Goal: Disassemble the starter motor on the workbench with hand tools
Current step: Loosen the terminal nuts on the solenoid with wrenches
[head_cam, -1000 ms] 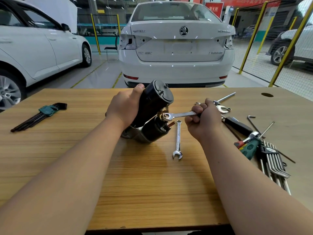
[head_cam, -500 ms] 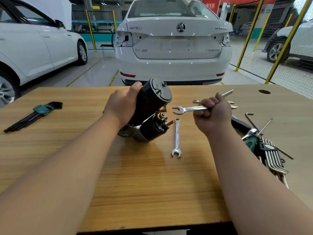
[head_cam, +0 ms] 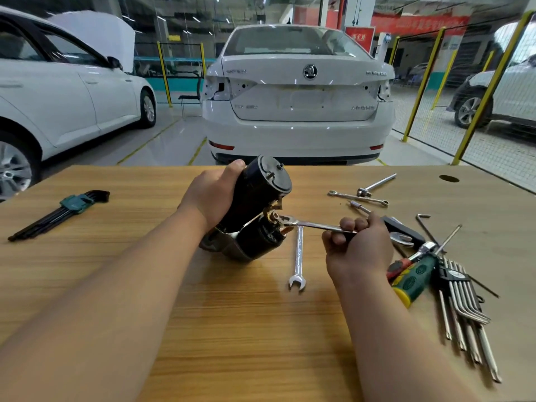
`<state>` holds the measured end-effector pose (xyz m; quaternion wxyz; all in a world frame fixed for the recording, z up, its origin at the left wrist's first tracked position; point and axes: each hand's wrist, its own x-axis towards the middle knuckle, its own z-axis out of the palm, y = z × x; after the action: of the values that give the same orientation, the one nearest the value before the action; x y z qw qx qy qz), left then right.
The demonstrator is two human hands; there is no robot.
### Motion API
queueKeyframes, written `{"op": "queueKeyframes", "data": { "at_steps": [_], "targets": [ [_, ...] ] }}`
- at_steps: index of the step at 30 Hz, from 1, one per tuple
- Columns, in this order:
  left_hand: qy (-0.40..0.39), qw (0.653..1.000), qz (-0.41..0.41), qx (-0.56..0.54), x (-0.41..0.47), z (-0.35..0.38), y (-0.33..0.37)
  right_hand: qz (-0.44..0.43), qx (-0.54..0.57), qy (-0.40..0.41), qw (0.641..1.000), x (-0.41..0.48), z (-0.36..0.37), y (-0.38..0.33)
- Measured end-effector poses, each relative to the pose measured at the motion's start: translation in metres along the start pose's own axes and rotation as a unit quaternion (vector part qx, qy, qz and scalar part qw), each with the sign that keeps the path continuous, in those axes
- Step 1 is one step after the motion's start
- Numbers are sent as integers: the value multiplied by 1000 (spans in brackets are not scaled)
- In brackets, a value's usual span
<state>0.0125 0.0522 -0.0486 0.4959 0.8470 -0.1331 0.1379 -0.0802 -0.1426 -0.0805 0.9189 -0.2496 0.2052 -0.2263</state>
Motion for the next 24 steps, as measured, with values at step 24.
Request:
{"op": "queueKeyframes", "data": {
  "at_steps": [24],
  "targets": [
    [1,1000,9,8,1,1,-3,-55,29,5,998,-2,-3,-13]
  ]
}}
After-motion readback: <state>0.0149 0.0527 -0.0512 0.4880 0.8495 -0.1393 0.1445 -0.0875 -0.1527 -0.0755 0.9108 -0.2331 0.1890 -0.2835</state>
